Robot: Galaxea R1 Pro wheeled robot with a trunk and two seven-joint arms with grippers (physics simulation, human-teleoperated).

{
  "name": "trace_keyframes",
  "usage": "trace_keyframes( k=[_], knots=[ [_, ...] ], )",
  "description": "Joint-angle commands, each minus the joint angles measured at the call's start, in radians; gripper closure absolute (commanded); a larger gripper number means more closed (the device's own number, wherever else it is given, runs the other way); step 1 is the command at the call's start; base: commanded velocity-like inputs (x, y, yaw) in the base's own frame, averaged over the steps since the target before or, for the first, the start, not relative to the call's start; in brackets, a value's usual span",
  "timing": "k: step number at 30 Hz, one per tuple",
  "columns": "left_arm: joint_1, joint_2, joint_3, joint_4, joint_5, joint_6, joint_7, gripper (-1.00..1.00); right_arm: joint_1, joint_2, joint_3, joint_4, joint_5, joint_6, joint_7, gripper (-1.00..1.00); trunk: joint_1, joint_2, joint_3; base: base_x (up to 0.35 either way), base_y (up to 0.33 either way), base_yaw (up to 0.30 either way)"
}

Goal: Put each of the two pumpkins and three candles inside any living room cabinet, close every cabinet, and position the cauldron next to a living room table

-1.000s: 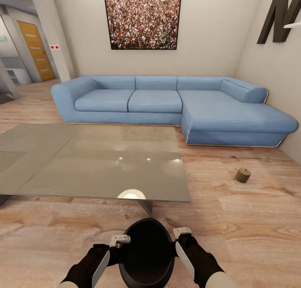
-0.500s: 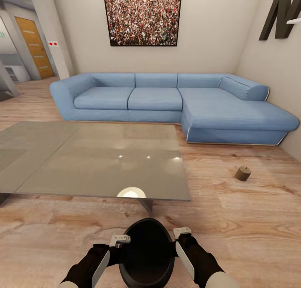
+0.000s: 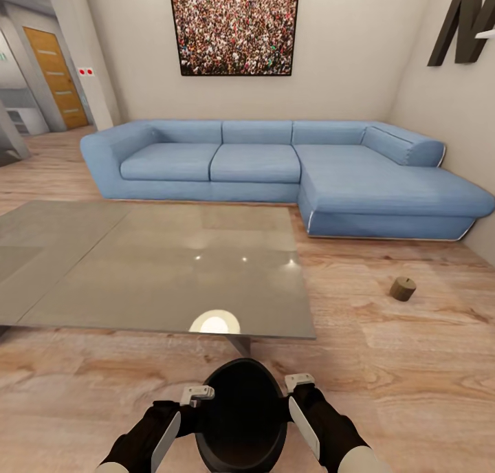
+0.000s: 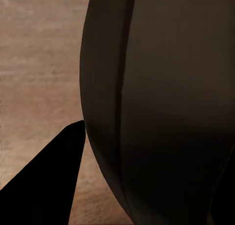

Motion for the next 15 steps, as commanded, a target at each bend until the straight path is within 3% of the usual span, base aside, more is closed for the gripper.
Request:
trace_keyframes(
  k=[1, 15],
  knots=[
    [-0.001, -0.009, -0.009, 0.000, 0.024, 0.006, 0.004, 1.00, 0.000, 0.000, 0.012, -0.001, -0.001, 0.005, -0.010, 1.00, 0.000, 0.000, -0.001, 0.089, 0.000, 0.000],
    [-0.001, -0.009, -0.009, 0.000, 0.024, 0.006, 0.004, 1.00, 0.000, 0.000, 0.012, -0.001, -0.001, 0.005, -0.010, 1.00, 0.000, 0.000, -0.001, 0.032, 0.000, 0.000]
  ],
)
